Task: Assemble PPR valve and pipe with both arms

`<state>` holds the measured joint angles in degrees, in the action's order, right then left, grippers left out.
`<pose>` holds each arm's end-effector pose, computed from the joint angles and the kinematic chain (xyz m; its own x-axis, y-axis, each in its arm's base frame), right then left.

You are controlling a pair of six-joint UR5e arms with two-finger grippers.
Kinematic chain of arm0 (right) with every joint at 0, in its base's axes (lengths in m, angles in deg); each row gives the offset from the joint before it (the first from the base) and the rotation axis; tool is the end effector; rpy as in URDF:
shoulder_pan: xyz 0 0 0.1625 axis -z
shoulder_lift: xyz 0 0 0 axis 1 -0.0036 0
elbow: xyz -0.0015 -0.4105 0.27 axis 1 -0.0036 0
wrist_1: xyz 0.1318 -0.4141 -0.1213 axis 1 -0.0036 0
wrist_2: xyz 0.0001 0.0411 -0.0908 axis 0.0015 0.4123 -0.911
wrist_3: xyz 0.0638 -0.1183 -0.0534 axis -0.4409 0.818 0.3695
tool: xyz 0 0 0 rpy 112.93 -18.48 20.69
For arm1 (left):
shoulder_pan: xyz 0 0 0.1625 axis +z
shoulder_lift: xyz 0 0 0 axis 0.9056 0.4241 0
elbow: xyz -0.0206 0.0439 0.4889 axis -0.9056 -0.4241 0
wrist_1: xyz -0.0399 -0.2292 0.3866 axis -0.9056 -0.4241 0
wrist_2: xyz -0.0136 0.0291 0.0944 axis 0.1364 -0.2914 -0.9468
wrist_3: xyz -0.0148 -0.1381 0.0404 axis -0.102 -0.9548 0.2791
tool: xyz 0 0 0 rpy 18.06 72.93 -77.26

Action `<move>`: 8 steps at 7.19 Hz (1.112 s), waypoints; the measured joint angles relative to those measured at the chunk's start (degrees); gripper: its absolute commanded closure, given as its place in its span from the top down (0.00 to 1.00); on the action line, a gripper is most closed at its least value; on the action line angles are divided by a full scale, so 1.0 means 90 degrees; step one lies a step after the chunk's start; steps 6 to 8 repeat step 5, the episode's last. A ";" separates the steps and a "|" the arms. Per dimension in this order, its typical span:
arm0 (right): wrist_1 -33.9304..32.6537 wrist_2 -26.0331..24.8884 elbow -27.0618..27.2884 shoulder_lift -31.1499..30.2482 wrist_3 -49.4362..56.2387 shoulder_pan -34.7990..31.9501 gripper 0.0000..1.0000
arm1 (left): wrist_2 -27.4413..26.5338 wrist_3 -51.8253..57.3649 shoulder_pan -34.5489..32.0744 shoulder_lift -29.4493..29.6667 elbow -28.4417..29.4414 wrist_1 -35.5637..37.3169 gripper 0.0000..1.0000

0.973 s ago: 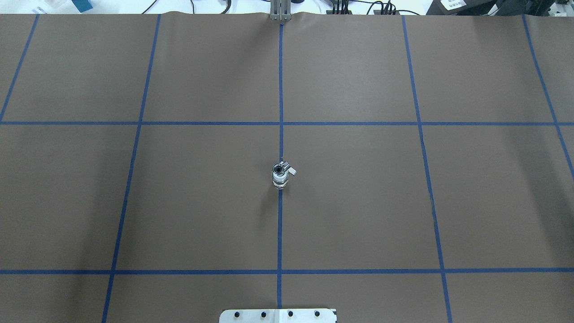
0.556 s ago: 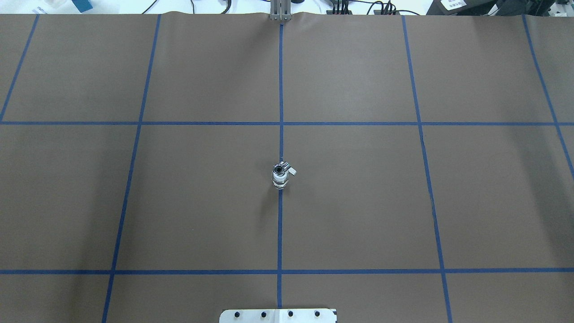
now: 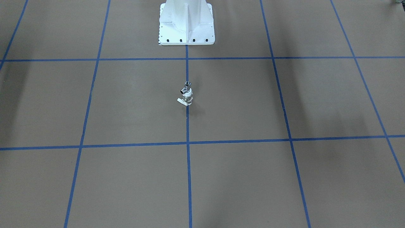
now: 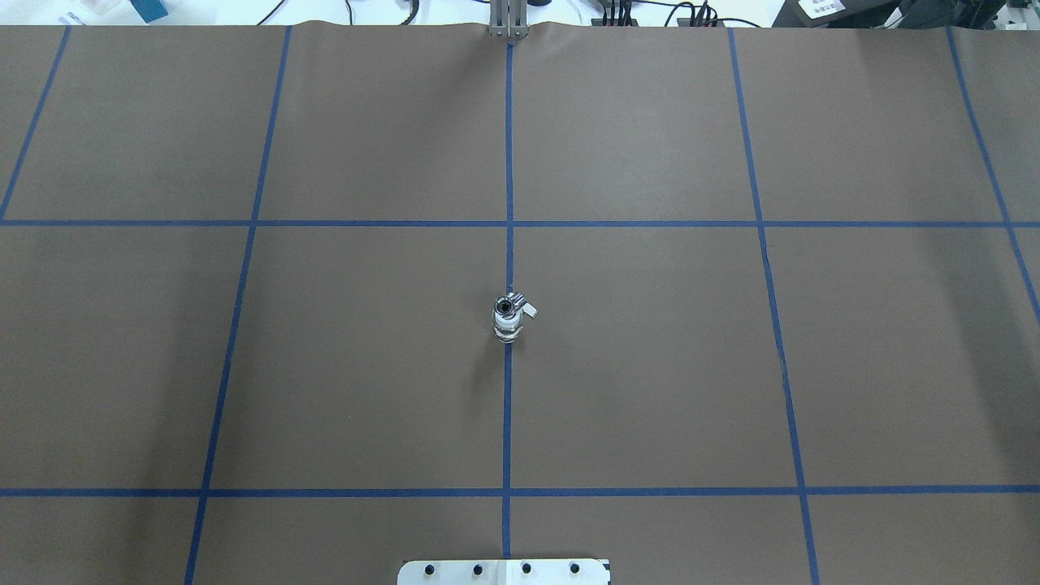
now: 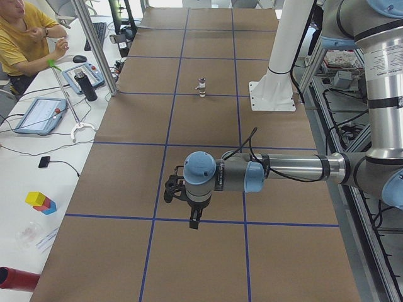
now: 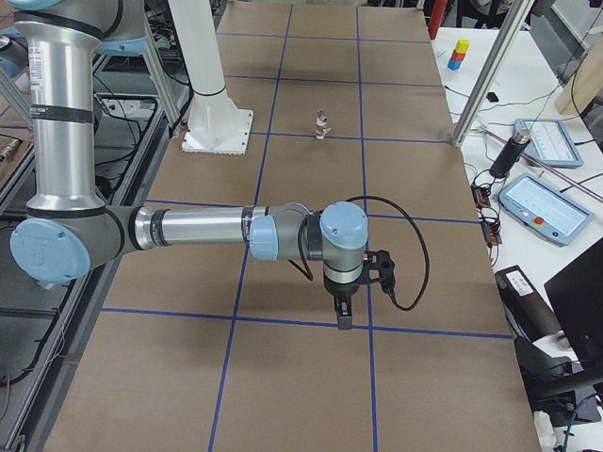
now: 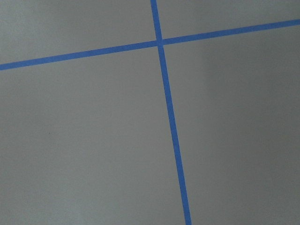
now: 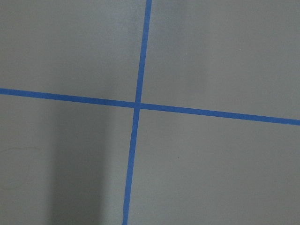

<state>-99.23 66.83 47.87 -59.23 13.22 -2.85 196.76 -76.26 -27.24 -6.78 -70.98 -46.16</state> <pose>0.0630 -0.5117 0.7191 0.7630 -0.0880 0.6404 0.0156 0.9929 0.1178 -0.0442 -0.4263 0.7355 0.6842 0.1609 -0.7114 -0.0778 0.9859 0.1483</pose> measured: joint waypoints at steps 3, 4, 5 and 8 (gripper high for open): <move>-0.0002 0.0004 -0.0095 -0.0033 -0.0004 0.0001 1.00 | -0.0006 0.0000 0.0004 0.0000 -0.0003 0.0000 1.00; -0.0003 0.0003 -0.0119 -0.0036 0.0002 0.0003 1.00 | -0.0008 0.0000 0.0003 -0.0005 -0.0003 0.0002 1.00; -0.0006 0.0002 -0.0146 -0.0049 0.0005 0.0007 1.00 | -0.0009 0.0000 0.0002 -0.0010 -0.0003 0.0004 1.00; -0.0006 0.0002 -0.0146 -0.0049 0.0005 0.0007 1.00 | -0.0009 0.0000 0.0002 -0.0010 -0.0003 0.0004 1.00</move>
